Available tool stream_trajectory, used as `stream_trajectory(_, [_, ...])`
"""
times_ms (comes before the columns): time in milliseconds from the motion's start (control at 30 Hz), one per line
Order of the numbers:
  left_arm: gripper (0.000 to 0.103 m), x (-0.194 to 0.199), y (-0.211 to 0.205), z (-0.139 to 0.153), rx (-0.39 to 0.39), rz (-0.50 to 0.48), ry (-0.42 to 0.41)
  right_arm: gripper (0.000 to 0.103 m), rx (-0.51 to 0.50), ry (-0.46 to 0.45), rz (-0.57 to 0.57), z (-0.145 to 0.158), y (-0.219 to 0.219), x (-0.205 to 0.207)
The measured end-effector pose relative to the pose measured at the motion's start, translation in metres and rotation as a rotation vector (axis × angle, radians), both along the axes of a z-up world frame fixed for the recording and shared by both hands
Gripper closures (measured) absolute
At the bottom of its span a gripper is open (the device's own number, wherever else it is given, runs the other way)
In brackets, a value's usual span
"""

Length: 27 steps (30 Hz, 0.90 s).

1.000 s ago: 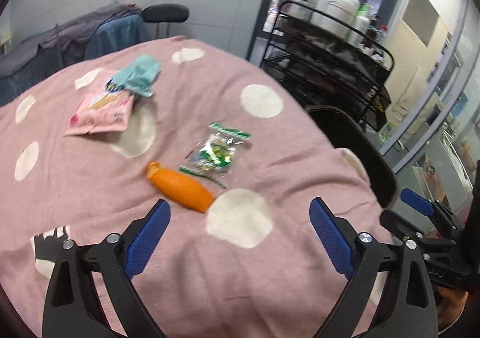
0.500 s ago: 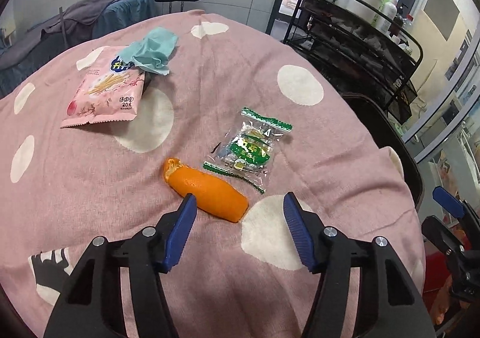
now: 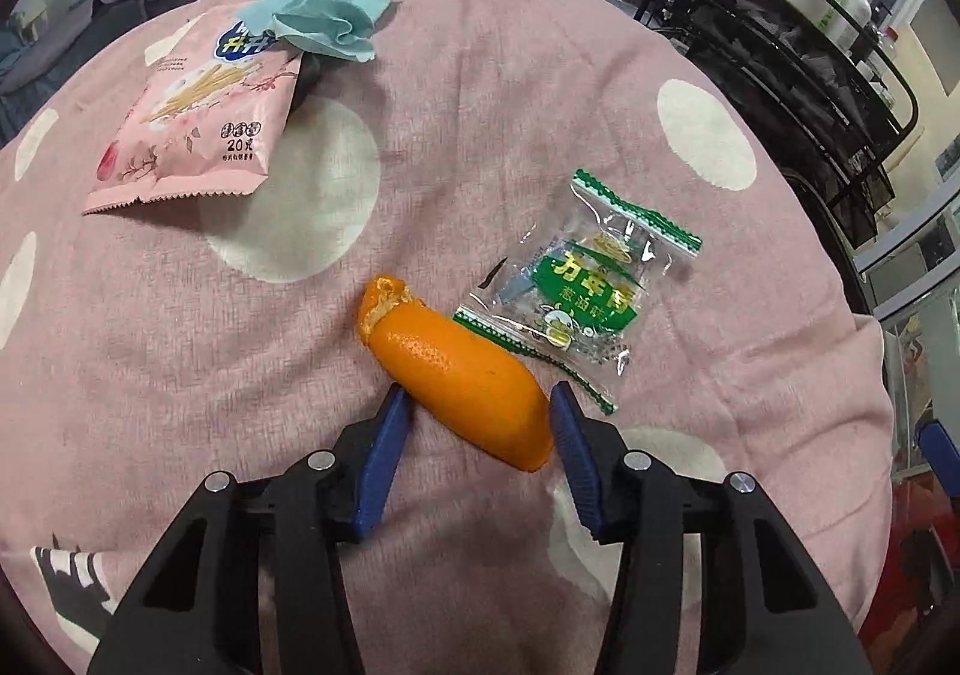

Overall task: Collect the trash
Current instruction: 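Grasp the orange peel with the left tool while the right tool grasps the green candy wrapper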

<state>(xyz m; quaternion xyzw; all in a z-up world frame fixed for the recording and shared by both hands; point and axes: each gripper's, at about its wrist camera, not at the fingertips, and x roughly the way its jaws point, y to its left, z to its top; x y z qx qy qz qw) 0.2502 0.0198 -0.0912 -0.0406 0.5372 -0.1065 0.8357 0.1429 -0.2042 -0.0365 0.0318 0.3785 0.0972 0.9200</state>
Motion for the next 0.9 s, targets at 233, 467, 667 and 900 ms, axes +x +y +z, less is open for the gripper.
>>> stream_trajectory(233, [0.078,-0.002,0.011,0.001,-0.036,0.017,-0.002,0.016,0.001,0.016,0.043,-0.001,0.011,0.008])
stream_trajectory(467, [0.088,-0.024,0.036,0.018,-0.094,0.055,-0.070,0.016,0.028,0.054,0.107,-0.004,0.030,0.029])
stream_trajectory(667, [0.088,-0.065,0.064,0.044,-0.140,0.115,-0.188,0.017,0.072,0.133,0.188,-0.010,0.060,0.064])
stream_trajectory(900, [0.088,-0.090,0.074,0.050,-0.163,0.160,-0.223,0.023,0.065,0.267,0.234,-0.029,0.095,0.116])
